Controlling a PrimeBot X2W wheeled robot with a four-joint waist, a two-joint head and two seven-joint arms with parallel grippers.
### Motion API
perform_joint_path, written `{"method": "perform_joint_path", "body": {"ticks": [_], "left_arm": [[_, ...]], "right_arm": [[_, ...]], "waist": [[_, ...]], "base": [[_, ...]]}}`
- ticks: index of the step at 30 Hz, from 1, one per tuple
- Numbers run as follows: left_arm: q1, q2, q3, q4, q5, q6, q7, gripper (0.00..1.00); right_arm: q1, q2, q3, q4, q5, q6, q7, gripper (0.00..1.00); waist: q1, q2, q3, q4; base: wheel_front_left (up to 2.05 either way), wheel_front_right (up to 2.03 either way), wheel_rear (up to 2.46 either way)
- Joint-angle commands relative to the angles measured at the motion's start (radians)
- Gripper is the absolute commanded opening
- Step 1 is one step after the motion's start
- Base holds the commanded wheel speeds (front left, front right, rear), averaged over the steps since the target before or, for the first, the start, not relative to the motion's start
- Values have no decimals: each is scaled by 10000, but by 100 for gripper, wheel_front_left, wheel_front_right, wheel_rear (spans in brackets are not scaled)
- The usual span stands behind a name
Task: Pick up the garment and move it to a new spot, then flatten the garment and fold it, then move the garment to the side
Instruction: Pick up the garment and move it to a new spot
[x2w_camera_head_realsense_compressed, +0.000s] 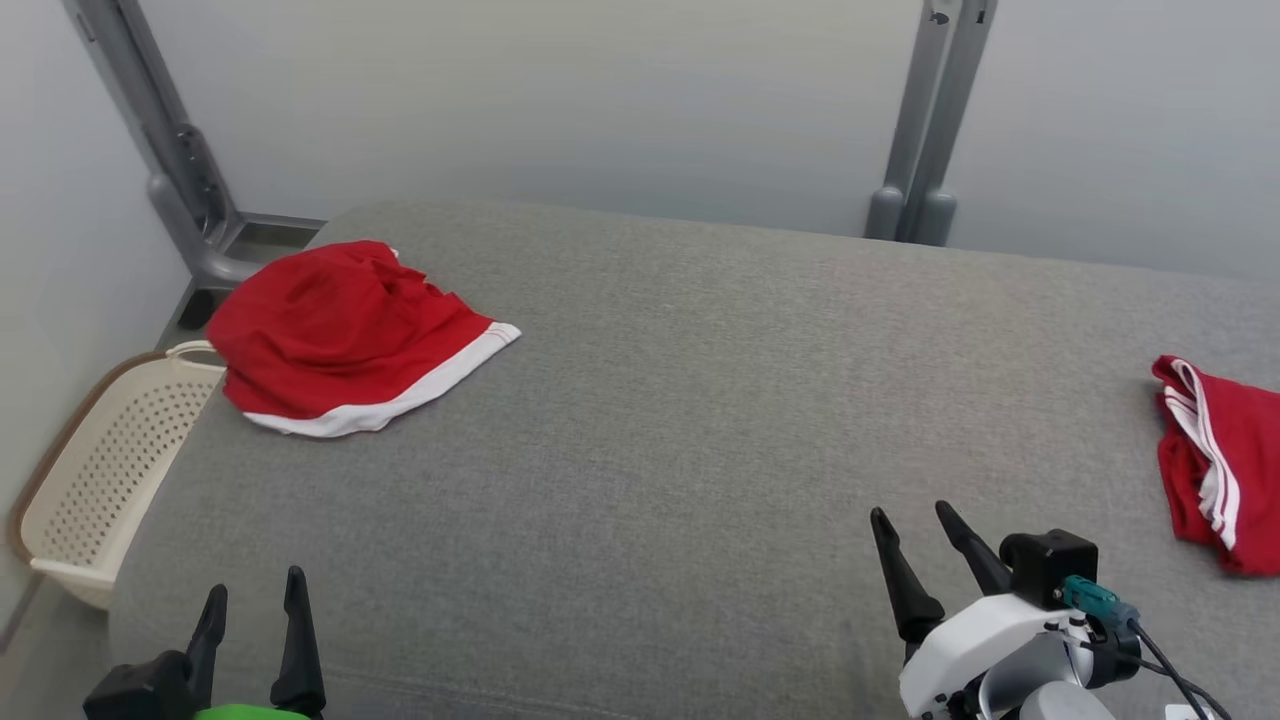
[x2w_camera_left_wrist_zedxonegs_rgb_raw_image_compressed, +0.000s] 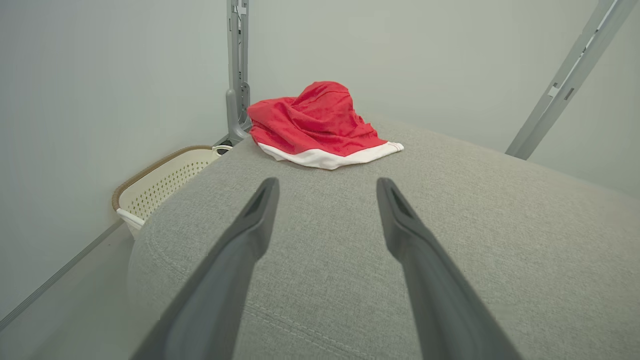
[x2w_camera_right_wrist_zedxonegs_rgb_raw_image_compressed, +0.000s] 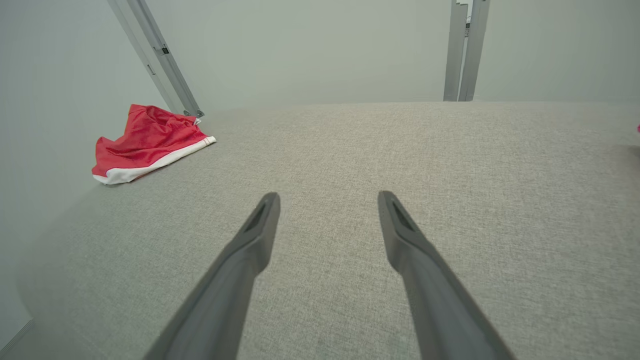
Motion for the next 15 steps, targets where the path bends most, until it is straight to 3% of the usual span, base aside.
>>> {"method": "perform_joint_path", "body": {"ticks": [1,15], "left_arm": [[90,69,28,-62,-9,46,14,100],[399,273,138,-371,-92,237,107,100]], "right_arm": [[114,-19,21,38,27,-11,-41,100],[-46,-22,580,221,312,-11,-95,100]], "waist": [[0,0,1,576],[0,0,133,1953]], "base": [[0,0,0],[0,0,0]]}}
